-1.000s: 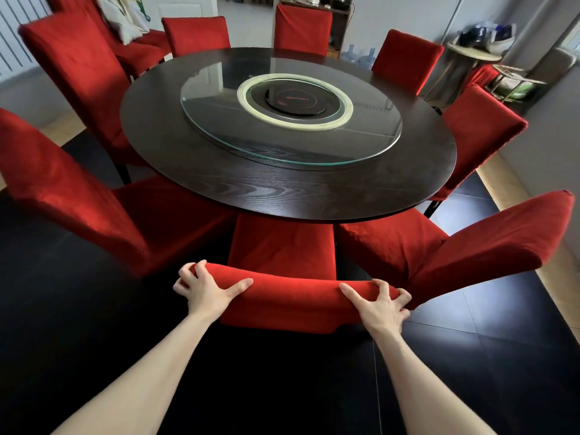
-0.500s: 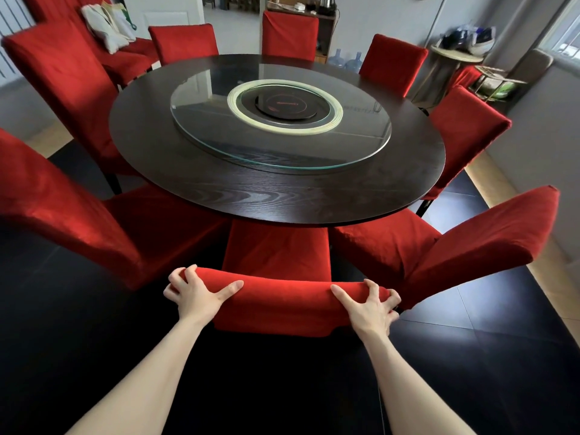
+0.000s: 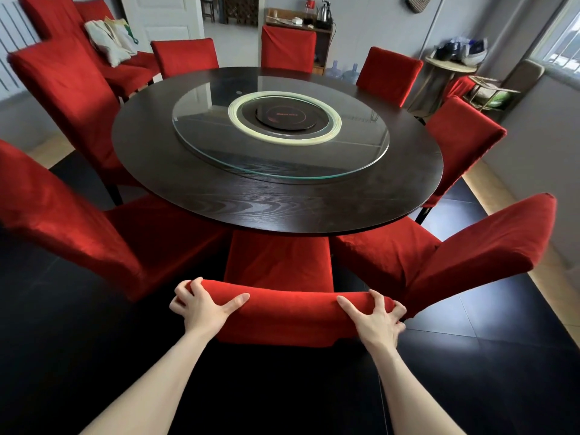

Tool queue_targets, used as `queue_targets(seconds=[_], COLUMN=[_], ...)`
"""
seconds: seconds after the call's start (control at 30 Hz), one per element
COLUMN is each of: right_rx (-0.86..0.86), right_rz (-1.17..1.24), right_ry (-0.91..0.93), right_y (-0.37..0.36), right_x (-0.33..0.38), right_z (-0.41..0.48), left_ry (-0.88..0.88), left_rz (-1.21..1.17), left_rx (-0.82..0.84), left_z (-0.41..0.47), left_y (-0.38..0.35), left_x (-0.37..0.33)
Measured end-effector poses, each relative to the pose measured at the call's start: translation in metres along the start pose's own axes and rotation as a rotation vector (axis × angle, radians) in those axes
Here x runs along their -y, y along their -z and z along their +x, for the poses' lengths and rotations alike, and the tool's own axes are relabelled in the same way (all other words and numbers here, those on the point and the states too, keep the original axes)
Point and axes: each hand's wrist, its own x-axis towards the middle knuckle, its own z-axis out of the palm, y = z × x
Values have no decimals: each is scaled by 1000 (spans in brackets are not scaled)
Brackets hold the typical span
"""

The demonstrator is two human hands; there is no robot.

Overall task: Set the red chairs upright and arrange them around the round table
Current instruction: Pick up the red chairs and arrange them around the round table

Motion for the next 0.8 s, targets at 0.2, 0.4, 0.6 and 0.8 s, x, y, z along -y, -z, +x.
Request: queue_targets(seconds=[0.2, 0.4, 0.6, 0.8], right_rx=[-6, 4, 28, 39], right_rz=[-13, -14, 7, 17], right_ry=[-3, -8, -11, -7], right_y=[-4, -5, -3, -4], right_x=[4, 5, 6, 4], right_z=[-7, -10, -10, -8], left_ry=[-1, -4, -13, 1], left_rz=[16, 3, 5, 6], left_rx=[20, 22, 0, -9], left_z=[7, 8, 5, 3], left_y=[6, 6, 6, 6], left_x=[0, 3, 2, 1])
